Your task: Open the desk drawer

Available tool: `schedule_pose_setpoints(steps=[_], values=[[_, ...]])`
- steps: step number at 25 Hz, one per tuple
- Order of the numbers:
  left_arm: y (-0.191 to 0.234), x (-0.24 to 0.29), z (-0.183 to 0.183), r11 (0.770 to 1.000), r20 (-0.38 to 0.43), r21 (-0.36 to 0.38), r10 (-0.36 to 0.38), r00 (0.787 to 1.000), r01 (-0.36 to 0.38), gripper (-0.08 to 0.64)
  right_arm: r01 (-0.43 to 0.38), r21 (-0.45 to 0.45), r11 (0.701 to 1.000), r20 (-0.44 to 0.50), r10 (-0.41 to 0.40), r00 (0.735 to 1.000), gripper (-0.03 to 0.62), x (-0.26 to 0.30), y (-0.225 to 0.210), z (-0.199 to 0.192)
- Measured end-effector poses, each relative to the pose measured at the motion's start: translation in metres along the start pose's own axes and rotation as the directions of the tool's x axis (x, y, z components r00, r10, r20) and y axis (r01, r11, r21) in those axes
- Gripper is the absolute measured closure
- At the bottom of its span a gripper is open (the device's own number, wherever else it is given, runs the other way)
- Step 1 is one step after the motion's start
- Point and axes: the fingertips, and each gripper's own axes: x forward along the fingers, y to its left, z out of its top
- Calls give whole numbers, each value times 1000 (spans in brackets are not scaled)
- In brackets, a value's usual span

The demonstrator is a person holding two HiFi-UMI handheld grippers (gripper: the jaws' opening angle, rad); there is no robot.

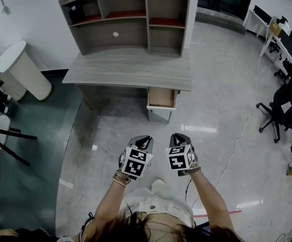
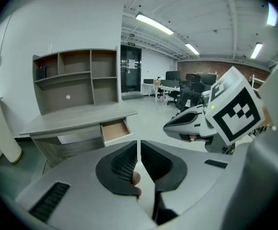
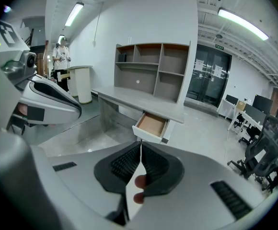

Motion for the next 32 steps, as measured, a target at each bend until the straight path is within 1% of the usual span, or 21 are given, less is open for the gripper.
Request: schedule_pose_setpoints(steps=[4,9,18,25,32], values=[[-2,-23,-2,1000,17,-7,-19,1000,19,528,25,-4,1000,7,-25,1000,566,-15,13,1],[-7,-52,-10,999,24,6,-34,999,33,528,56,5,998,10,-57,998,571,-39,32,-4],[-25,-96,-23,1000,71,-10,-29,997,30,528,70,1,998,23,-70,997,571,-81,60,-21],[-42,-133,-47,1000,60,-13,-26,998,27,529,83,-3,997,41,-83,996,571,-111,77,-35],[-51,-171,-66,999,93,-31,-16,996,19,528,105,-9,994,58,-104,993,571,-145,100,-50]])
